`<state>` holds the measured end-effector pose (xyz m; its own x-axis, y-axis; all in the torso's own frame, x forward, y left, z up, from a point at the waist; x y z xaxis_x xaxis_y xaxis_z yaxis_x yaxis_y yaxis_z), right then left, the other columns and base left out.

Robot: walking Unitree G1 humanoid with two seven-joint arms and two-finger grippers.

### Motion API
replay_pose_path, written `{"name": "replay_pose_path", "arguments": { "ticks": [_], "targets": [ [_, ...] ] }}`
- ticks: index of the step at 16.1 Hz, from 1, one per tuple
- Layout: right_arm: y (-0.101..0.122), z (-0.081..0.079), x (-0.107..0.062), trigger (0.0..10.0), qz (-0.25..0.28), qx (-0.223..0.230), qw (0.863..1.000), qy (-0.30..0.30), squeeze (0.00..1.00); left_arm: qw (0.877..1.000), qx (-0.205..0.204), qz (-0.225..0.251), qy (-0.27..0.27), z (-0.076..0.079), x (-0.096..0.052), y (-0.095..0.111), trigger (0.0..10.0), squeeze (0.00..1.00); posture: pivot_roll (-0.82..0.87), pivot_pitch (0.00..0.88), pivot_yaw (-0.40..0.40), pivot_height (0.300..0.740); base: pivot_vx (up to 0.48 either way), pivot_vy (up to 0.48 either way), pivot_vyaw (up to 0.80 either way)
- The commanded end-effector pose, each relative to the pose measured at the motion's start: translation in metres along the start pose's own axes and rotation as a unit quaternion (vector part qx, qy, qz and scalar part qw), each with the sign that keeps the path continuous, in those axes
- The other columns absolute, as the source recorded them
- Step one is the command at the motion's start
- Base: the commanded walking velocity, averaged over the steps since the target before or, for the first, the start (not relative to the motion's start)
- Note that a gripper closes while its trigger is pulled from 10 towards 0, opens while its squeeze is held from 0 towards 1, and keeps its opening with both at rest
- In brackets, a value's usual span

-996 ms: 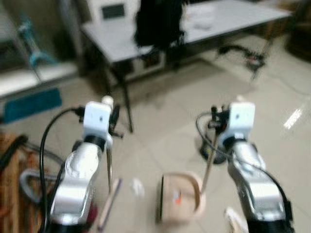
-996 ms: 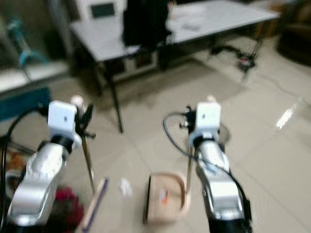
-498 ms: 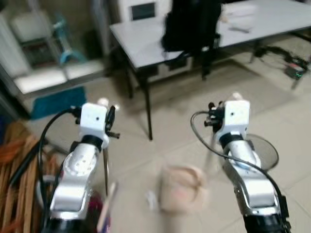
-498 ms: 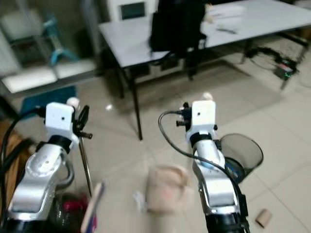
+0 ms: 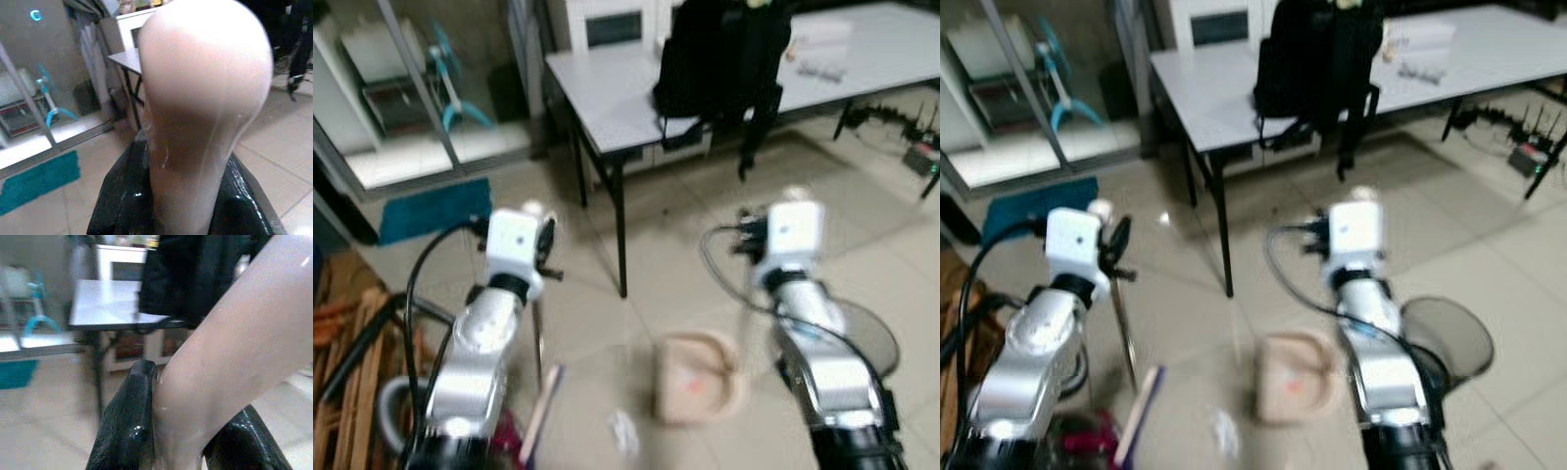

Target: Sweep floor

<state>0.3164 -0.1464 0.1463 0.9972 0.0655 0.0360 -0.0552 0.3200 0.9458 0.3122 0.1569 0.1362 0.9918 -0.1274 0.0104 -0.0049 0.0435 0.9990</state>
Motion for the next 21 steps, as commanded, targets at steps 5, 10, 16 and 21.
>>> {"name": "replay_pose_path", "arguments": {
  "ticks": [5,10,16,21],
  "targets": [
    [-0.013,0.005,0.008,10.0,0.001,-0.052,0.999,0.005,0.0,1.0,0.004,-0.006,-0.026,0.011,0.015,-0.016,10.0,0.0,-0.04,0.0,0.087,0.74,0.0,0.0,0.0],
    [-0.032,0.005,0.01,10.0,-0.014,-0.078,0.997,0.003,0.0,1.0,-0.005,0.011,-0.024,0.019,0.028,-0.025,10.0,0.0,-0.05,0.074,0.112,0.74,0.0,0.0,0.0],
    [-0.036,-0.021,0.023,10.0,0.006,-0.105,0.994,0.023,0.0,0.999,-0.002,0.032,-0.006,0.023,0.044,-0.032,10.0,0.0,-0.06,0.177,0.101,0.74,0.0,0.0,0.0],
    [-0.05,-0.053,0.02,10.0,-0.011,-0.096,0.994,0.046,0.0,1.0,0.004,0.028,0.013,0.023,0.048,-0.044,10.0,0.0,-0.07,0.227,0.093,0.74,0.0,0.0,0.0]
  ]
}}
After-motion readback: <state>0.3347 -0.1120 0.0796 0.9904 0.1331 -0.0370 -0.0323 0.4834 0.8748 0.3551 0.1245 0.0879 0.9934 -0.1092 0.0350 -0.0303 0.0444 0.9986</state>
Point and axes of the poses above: a point about 5 cm out from each wrist's last joint towards the gripper, its own x axis pointing out of the wrist towards the gripper, its own y axis along the axis of the wrist's last joint, z = x × y, the point moved 2 cm from there along x, pointing out of the wrist towards the gripper, and after that the axes turned 12 degrees about -x, right-handed, at the moved point
